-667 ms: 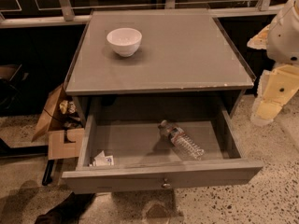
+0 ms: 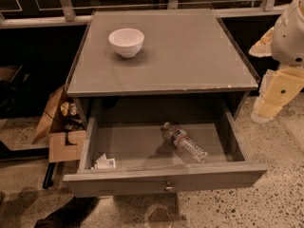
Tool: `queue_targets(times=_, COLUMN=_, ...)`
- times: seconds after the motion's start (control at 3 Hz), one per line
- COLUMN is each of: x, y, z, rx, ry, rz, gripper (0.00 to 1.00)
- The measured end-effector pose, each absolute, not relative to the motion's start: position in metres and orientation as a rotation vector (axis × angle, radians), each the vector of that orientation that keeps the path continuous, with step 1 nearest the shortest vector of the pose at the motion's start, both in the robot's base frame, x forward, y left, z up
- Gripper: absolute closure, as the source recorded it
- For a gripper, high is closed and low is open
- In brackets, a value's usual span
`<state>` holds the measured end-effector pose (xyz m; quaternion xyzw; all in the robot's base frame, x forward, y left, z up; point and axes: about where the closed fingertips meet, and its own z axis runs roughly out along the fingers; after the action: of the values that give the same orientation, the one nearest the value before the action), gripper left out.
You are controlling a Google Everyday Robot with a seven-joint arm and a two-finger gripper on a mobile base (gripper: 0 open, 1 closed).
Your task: Pick water bottle from top drawer and place on counter
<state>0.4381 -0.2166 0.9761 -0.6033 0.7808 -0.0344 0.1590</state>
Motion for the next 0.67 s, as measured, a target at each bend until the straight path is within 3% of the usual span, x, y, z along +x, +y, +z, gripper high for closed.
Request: queue_targets(times=0.67, x=0.446, y=-0.202, z=0.951, rx=-1.481, ry=2.294, rz=-0.078, gripper=0.63)
